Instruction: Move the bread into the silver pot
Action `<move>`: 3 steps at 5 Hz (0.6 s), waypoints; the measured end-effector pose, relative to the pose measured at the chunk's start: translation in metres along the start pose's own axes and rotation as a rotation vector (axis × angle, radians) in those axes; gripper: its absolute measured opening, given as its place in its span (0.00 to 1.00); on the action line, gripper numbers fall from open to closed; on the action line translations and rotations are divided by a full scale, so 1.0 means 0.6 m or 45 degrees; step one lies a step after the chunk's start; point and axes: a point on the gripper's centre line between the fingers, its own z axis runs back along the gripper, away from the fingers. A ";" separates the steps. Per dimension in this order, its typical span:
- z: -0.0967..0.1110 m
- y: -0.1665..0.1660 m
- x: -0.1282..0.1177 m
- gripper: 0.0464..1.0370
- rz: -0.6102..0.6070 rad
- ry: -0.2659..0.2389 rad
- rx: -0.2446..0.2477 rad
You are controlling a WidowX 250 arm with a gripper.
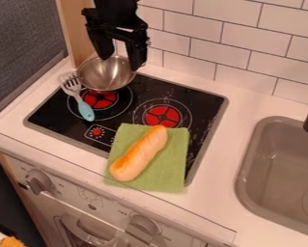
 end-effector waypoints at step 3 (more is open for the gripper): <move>-0.066 -0.094 -0.115 0.96 -0.212 0.178 -0.010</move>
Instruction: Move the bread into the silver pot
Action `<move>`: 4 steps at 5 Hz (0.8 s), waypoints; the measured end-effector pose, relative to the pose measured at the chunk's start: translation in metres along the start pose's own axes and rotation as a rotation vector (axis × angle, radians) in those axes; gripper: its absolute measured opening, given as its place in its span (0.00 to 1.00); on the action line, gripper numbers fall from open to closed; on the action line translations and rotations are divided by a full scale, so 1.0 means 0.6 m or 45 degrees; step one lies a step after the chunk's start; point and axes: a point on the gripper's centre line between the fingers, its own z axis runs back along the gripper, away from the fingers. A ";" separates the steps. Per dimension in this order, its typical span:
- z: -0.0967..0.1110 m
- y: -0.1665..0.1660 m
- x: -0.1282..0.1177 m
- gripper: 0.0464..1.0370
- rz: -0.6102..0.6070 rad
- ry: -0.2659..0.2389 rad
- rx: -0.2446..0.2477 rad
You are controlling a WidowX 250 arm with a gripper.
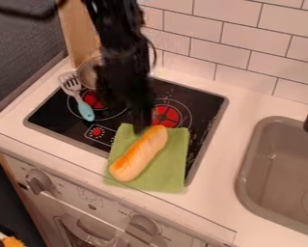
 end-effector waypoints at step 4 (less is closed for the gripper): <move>-0.048 -0.054 0.002 0.62 -0.066 0.063 -0.002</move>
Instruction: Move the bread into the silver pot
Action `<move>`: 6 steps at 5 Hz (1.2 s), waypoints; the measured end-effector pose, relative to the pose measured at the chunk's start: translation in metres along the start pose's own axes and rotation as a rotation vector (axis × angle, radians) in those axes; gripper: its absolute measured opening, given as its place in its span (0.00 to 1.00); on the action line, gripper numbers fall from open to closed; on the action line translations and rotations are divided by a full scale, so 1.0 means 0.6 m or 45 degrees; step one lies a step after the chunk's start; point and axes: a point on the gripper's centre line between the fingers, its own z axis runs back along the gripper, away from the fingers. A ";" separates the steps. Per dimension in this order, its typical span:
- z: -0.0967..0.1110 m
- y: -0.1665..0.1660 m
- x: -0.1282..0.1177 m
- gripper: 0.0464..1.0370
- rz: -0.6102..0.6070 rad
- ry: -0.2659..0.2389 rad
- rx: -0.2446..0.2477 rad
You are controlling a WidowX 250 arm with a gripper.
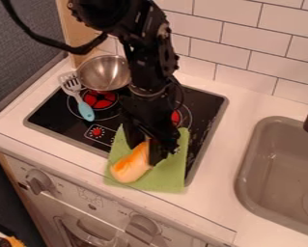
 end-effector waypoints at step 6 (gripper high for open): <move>0.110 0.042 0.048 0.22 0.107 -0.191 -0.062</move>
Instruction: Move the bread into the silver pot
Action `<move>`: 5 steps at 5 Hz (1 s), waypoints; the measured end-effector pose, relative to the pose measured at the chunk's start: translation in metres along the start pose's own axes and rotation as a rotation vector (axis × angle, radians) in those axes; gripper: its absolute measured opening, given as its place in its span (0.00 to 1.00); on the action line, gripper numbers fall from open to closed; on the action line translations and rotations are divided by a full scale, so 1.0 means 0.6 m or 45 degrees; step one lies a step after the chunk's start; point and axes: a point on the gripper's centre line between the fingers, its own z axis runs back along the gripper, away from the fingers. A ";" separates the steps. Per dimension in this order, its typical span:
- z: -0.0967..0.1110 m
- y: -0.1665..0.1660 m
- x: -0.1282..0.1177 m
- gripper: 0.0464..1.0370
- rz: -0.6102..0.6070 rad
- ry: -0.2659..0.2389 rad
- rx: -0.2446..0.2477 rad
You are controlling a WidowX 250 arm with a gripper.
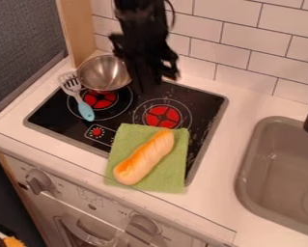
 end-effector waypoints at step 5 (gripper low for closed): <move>-0.119 -0.040 -0.058 0.91 -0.090 0.281 0.063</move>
